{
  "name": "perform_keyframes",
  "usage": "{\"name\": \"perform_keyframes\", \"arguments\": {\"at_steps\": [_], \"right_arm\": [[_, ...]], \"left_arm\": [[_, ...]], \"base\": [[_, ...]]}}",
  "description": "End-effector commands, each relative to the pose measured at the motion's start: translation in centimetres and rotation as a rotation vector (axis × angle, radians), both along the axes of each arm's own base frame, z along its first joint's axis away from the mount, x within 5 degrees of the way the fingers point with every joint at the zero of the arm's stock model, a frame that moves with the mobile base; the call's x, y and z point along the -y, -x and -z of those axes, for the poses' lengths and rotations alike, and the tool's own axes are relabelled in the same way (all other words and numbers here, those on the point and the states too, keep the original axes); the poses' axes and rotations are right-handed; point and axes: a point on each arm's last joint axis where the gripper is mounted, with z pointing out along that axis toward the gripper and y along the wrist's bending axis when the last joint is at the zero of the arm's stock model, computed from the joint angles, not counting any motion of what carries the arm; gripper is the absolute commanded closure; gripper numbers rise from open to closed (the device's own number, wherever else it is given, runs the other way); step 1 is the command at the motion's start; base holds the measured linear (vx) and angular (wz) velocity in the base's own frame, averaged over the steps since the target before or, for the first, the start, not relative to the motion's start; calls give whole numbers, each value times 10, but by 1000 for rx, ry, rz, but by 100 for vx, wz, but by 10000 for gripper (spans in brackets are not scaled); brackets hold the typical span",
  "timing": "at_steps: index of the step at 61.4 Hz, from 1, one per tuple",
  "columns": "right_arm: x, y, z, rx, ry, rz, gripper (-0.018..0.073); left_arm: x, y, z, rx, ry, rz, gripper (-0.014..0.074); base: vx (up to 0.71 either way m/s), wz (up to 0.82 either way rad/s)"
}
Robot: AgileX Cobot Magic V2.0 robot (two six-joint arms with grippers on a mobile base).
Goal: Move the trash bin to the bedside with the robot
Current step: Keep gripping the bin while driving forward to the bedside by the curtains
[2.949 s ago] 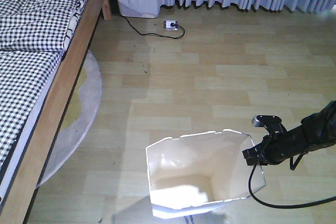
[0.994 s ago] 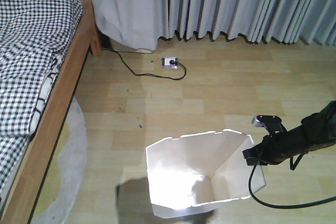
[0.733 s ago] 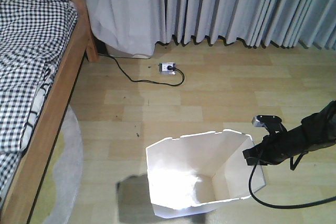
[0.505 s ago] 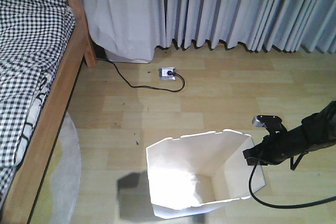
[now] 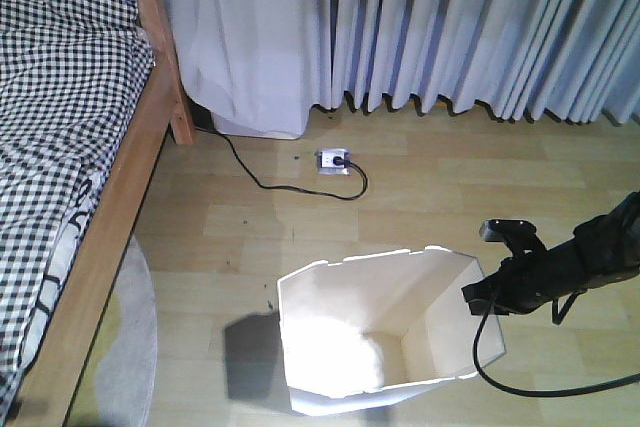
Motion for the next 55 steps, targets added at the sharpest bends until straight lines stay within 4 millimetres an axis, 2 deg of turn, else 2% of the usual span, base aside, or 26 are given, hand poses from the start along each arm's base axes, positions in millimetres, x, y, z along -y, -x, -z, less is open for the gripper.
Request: {"name": "perform_keyframes", "arguments": {"at_steps": [1, 55], "right_arm": [[-11, -13, -33, 71, -180, 3, 566], [-11, -13, -33, 71, -180, 3, 566]], "left_arm": [[0, -1, 0, 62, 10, -4, 602], [0, -1, 0, 62, 10, -4, 602]], "base": [[19, 4], [16, -3]]}}
